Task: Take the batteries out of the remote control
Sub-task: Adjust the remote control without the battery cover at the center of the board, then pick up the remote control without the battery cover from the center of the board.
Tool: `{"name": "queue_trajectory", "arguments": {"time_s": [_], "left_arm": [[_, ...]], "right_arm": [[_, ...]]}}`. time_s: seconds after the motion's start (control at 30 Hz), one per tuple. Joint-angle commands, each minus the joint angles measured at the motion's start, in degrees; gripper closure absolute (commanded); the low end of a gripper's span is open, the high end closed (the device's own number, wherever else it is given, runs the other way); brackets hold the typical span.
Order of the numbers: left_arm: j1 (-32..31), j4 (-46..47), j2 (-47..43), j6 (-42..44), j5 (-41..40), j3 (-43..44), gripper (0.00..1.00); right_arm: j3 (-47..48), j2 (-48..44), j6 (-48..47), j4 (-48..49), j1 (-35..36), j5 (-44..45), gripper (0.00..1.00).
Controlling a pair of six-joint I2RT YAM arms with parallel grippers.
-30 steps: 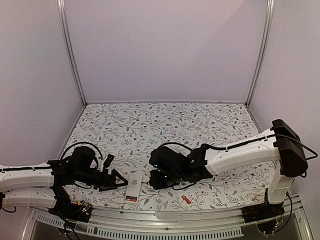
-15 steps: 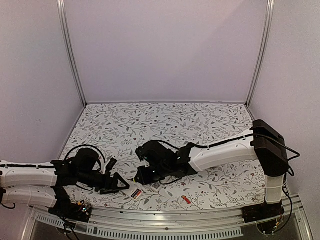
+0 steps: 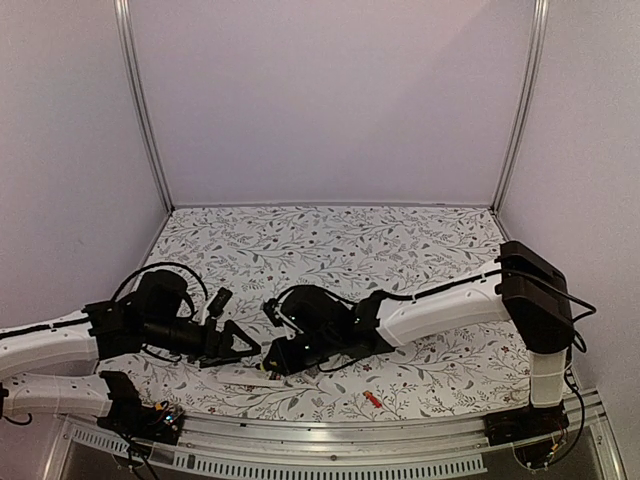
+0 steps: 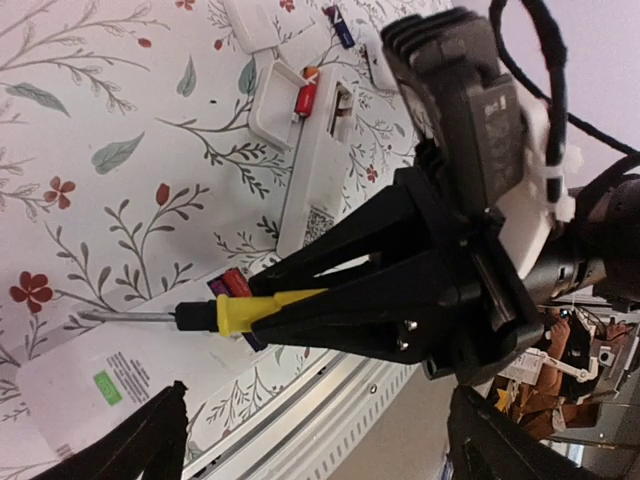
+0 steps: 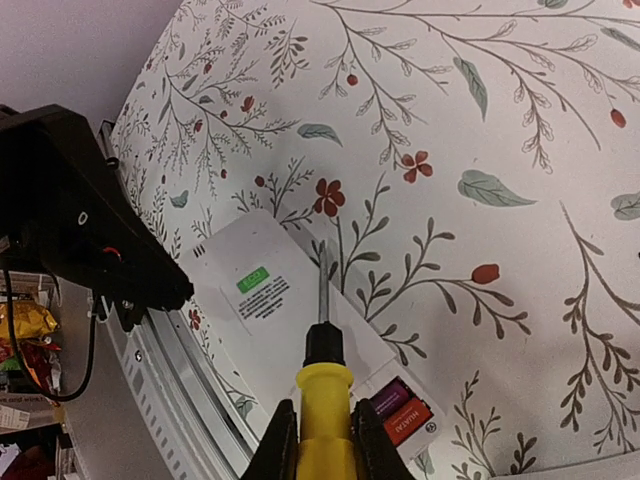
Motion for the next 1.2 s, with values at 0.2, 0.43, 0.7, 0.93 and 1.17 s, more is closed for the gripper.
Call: {"name": "queue_trajectory", "arguments": {"time_s": [0.2, 0.43, 0.7, 0.93, 1.17], "left_arm": [[0.5, 3.7, 5.1, 4.4, 0.9, 2.6, 0.1], [1.3, 7.1, 6.3, 5.2, -4.2, -3.5, 0.09], [0.3, 10.8, 7.6, 10.0, -6.9, -4.2, 0.1], [-1.6, 12.1, 10.5, 14.1, -7.1, -5.8, 0.11], [-4.7, 12.2, 14.2, 16.0, -8.5, -5.2, 0.11]], "right_arm": [[-7.7, -9.2, 1.9, 2.1, 0.6, 5.1, 1.0], [-10.5, -14.9, 2.3, -4.1, 3.8, 9.2, 1.0], [-18.2, -20.8, 6.1, -2.8, 7.4, 7.9, 1.0], [-19.0, -18.8, 9.8, -3.7, 8.6, 9.7, 1.0], [-19.9, -18.2, 12.7, -4.7, 6.7, 15.8, 1.0]]}}
